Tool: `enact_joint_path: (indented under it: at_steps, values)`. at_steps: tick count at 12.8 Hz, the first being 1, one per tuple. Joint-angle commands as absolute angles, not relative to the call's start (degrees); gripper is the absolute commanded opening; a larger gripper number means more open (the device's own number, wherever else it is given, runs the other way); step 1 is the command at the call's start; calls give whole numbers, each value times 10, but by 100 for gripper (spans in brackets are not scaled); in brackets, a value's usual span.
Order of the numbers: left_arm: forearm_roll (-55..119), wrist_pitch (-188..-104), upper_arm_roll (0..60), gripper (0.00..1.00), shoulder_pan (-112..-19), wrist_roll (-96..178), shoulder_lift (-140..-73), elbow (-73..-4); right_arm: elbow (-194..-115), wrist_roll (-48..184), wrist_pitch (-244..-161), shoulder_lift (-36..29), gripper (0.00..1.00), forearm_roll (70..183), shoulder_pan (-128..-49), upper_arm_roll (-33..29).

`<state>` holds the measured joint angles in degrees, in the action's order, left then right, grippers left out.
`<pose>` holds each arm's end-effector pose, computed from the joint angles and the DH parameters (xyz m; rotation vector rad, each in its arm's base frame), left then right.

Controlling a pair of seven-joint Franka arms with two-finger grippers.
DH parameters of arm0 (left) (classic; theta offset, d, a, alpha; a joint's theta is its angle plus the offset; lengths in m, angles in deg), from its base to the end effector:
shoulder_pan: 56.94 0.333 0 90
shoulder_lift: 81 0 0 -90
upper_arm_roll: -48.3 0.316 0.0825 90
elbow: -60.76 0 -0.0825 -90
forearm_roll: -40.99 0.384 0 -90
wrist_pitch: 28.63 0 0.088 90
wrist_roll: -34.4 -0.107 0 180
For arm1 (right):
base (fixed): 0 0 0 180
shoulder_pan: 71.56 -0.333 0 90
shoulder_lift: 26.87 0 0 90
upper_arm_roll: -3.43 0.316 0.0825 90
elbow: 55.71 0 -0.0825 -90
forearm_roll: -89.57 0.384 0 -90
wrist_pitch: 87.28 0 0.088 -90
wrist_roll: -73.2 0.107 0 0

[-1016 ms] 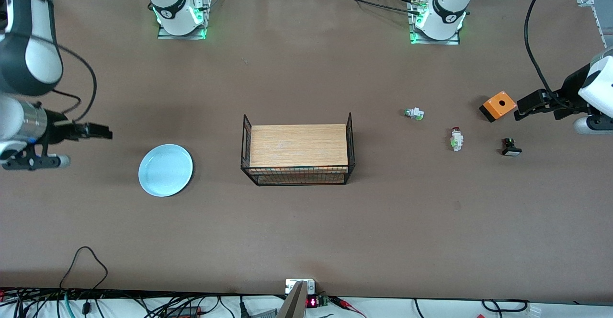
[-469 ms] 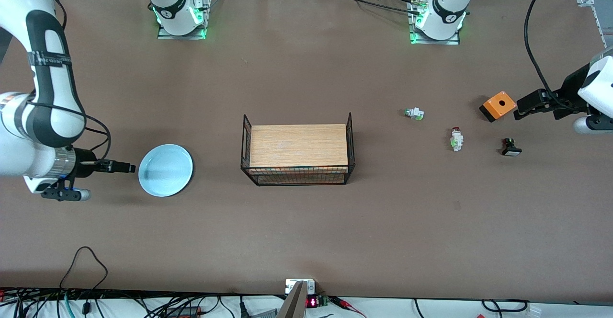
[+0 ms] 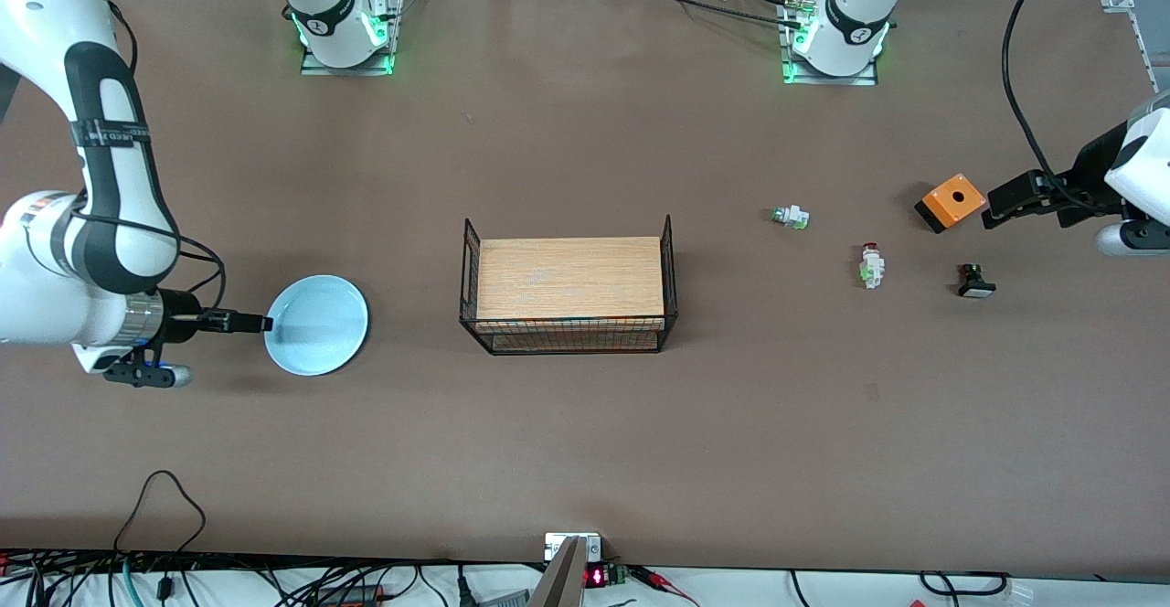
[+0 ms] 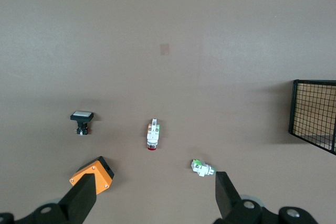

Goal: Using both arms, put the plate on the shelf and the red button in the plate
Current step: 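Reach the right gripper to the light blue plate rim and grasp it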

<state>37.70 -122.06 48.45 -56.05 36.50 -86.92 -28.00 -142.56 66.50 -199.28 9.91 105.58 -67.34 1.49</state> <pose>0.5898 0.0048 0.5810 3.0833 0.0908 -0.0345 0.6850 -0.0521 0.2722 -2.8783 0.1692 0.2527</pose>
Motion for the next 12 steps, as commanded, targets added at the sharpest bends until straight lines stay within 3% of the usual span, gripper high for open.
enact_joint_path:
  at_steps: [1,9,12]
  values:
    - [390,-1218,484,100,-561,370,-866,-284,-1411,608,-2029,138,100,1072,-672,20]
    - [390,-1219,483,100,-561,367,-877,-284,-1411,545,-2109,180,100,1071,-672,21]
    - [390,-1218,483,100,-561,373,-879,-290,-1411,531,-2114,186,81,1072,-671,21]
